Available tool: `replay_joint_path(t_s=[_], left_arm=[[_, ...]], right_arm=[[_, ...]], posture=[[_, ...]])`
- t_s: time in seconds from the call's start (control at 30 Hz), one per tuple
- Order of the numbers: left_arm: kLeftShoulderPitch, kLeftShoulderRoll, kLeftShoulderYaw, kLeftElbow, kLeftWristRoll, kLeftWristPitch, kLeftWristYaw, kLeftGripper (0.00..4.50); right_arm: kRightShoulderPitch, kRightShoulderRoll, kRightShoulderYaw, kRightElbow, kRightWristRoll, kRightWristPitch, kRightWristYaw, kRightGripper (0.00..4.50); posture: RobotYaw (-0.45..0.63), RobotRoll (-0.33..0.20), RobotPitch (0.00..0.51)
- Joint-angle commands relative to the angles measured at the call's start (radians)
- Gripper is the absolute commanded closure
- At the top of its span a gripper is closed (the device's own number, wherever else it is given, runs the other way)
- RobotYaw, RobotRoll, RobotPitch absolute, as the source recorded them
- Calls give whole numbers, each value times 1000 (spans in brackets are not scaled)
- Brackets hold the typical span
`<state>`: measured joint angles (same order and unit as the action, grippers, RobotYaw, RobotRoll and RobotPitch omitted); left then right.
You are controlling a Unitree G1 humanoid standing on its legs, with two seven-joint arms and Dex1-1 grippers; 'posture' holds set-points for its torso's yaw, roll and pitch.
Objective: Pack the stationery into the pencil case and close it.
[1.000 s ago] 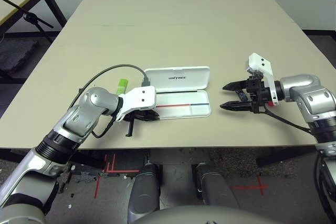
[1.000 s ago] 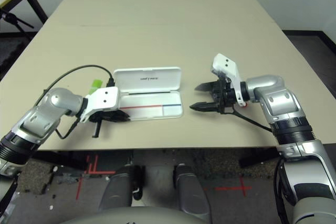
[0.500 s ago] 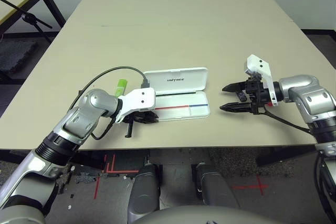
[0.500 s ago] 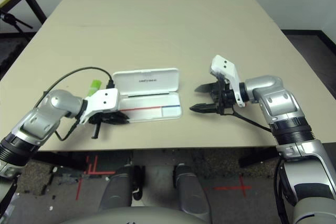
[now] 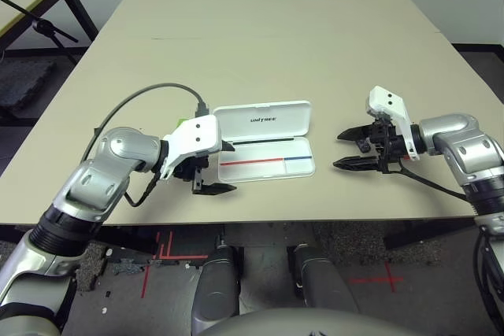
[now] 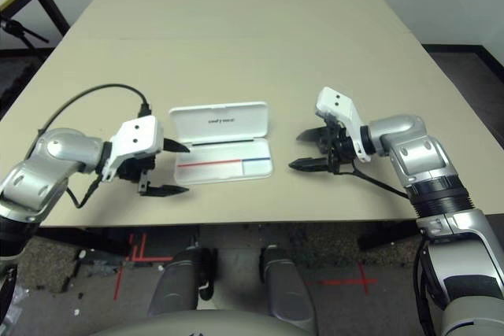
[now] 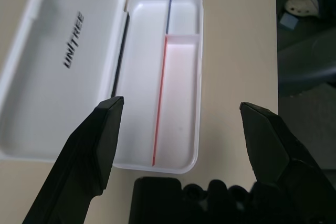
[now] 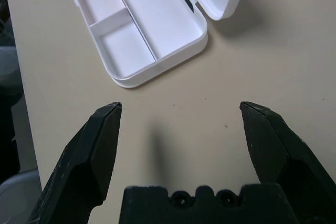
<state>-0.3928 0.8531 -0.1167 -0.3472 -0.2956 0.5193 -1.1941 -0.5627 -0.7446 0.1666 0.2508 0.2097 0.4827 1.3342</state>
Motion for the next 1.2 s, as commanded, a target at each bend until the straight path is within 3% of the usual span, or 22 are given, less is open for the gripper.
replay_joint_path(t_s=[0.03,0.3,0.57,0.73,0.93,1.2], left_arm=[[-8,15,37,-35,-45,38,12,35],[-20,7,40,-31,-70,46,30,35],[-30,-10,18,-6,-63,29,36,35],[-40,-16,8,17,-56,20,34,35],[-52,-5,16,50,-47,3,34,35],[-51,-4,18,41,-49,10,46,35]], right_arm=[[-4,-13,-23,4,15,-1,-1,0],[-3,-23,-47,-12,14,-26,-22,0],[-135,24,-182,86,-19,98,-368,0],[-225,42,-238,144,-23,335,-564,0],[-254,28,-230,234,-45,428,-646,0],[-231,23,-190,317,-71,414,-638,0]], posture=[[17,0,113],[6,0,113],[-16,0,107],[-25,0,105],[-21,0,103],[-11,0,101]])
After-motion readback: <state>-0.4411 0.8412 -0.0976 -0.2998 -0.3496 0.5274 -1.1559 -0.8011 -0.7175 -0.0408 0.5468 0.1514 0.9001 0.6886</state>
